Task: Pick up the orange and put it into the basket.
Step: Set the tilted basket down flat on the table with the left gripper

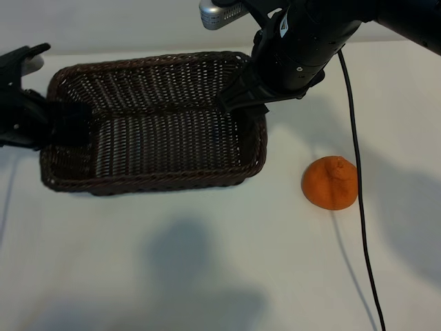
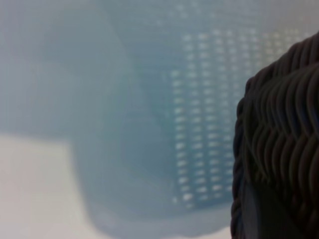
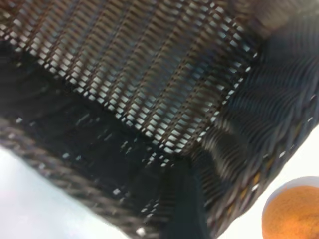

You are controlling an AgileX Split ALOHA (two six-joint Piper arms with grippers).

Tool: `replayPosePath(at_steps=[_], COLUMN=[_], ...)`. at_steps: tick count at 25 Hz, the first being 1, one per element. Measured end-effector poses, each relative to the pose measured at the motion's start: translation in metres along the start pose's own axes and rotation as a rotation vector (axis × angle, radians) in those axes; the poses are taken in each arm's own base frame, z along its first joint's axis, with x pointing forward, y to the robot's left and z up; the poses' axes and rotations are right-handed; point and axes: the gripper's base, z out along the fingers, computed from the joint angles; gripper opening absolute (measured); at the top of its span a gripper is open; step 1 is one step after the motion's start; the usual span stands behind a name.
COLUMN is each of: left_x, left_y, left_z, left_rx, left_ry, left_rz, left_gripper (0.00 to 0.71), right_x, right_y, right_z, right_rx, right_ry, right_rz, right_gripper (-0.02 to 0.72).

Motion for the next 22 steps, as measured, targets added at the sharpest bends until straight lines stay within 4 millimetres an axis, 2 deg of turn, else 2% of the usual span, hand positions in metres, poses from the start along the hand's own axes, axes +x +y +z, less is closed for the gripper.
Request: replayPosePath(at_steps=[7, 11, 22], left_x=[-0.005, -0.002, -0.002], left_y=[-0.015, -0.014, -0.010], left_z=[0.037, 0.052, 0.062], left_rx=[0.023, 0.011, -0.003], left_ry=[0.068, 0.090, 0.090], left_rz=[0.046, 0.037, 0.014], left_gripper=[0.152, 0.152, 0.152], right_x=[0.000, 0.000, 0.000], right_y=[0.000, 0.000, 0.000], right_z=[0.000, 0.000, 0.000], right_rx=[0.000, 0.000, 0.000], right_ry=[0.000, 0.000, -0.001], right_rz=[0.000, 0.000, 0.000], right_gripper=[0.595, 0.595, 0.595])
